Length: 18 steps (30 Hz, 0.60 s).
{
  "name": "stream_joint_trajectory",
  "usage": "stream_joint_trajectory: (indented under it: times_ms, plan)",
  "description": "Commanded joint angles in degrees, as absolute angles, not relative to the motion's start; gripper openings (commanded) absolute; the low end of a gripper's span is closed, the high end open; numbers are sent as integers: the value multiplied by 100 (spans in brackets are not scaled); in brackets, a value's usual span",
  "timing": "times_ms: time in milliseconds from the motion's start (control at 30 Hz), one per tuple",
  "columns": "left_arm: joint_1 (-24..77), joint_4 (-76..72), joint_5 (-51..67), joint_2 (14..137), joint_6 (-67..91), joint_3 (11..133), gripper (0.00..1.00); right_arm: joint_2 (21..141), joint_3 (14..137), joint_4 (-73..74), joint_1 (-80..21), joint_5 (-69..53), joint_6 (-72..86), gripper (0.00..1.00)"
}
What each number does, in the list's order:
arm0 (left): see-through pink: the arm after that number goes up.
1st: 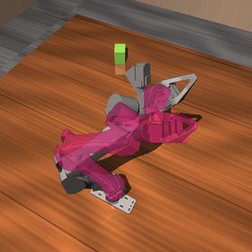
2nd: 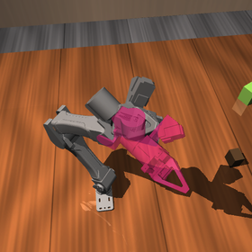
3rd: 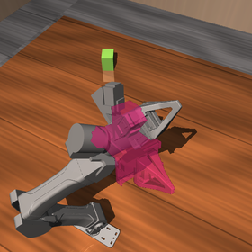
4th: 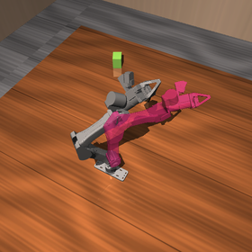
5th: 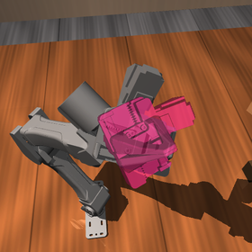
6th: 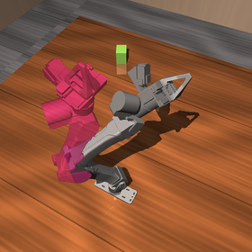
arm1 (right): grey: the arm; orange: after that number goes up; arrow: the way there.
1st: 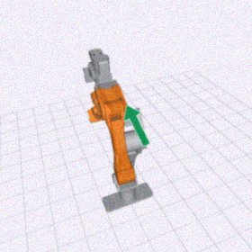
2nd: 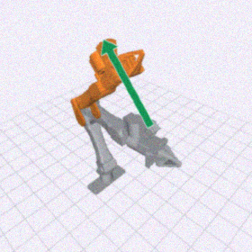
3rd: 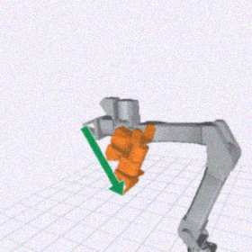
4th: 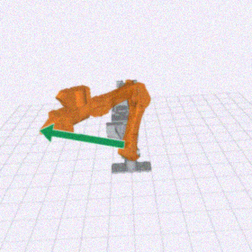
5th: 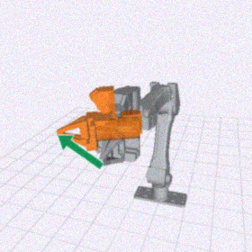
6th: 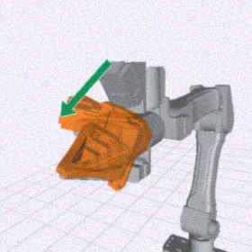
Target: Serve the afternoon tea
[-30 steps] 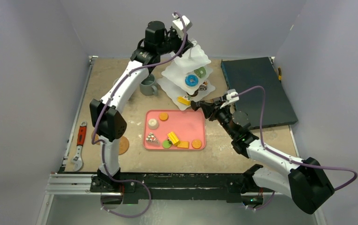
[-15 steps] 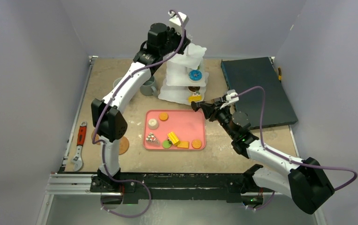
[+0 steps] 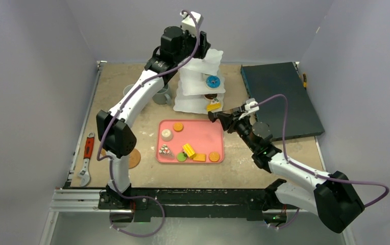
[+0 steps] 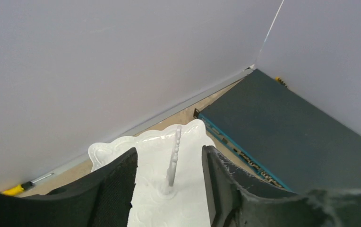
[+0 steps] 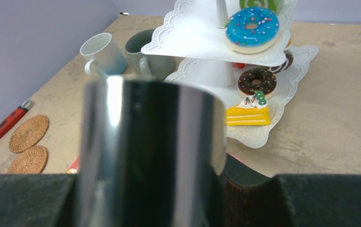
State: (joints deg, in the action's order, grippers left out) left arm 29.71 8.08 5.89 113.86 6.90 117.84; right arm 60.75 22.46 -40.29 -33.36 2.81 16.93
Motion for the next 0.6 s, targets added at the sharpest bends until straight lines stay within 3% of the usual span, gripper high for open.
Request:
stream_joint_trajectory:
  times_ms: [0,100,167,367,567]
  plan:
    - [2996,825,449,10810,852,11877,60,6187,2376,-4163,-3600,229,1458,36]
    - [2988,1406,322,10665,637,11909,86,6374,2534,-4106,-3907,380,1330,35]
    - [2984,1912,213,10558,438,11936,93,6473,2609,-4083,-4123,527,1282,35]
    - [2523,3454,478,10146,317,11857,99,6535,2777,-3850,-4993,1197,1229,35]
    - [1721,4648,950,9593,85,11265,99,6497,2882,-3600,-5749,1841,1263,35]
